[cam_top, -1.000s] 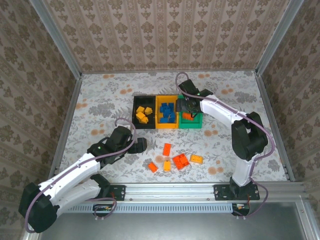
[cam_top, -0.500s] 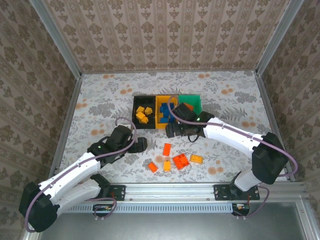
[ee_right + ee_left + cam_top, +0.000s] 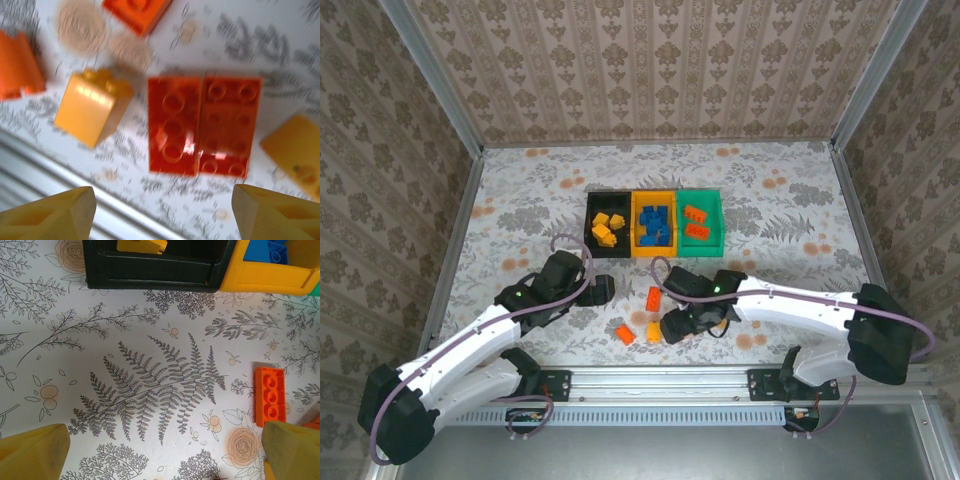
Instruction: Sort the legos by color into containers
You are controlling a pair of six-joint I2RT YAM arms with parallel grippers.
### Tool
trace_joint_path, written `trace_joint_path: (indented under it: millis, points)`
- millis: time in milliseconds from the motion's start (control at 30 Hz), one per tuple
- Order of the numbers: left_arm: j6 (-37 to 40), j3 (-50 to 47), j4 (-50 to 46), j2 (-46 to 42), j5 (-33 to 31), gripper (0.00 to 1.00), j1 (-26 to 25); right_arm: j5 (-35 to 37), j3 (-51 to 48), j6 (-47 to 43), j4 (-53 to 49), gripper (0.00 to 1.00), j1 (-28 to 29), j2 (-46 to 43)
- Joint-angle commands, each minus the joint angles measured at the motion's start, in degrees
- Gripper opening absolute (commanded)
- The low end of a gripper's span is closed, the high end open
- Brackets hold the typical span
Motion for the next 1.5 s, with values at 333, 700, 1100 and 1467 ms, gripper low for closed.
trace_joint_path:
  millis: [333, 700, 1100, 1467]
  points:
    - [0.9, 0.2, -1.9, -0.3, 0.9, 1.00, 1.4, -1.1, -1.2, 2.5, 1.6, 0.71, 3.5, 9.1]
    - [0.7, -0.2, -2.8, -2.2, 0.9, 1.00, 2.0, 8.1, 5.9, -2.5, 1.9, 0.67, 0.9, 16.5]
    - [0.8, -0.8, -2.1, -2.0, 1.3, 1.00, 2.2, 10.3, 3.7, -2.2, 0.1, 0.46, 0.9, 16.0]
    - [1.2, 0.5, -0.7, -1.6, 1.4, 1.00, 2.2, 15.7, 5.4, -3.1, -3.7, 0.32, -6.1, -0.7]
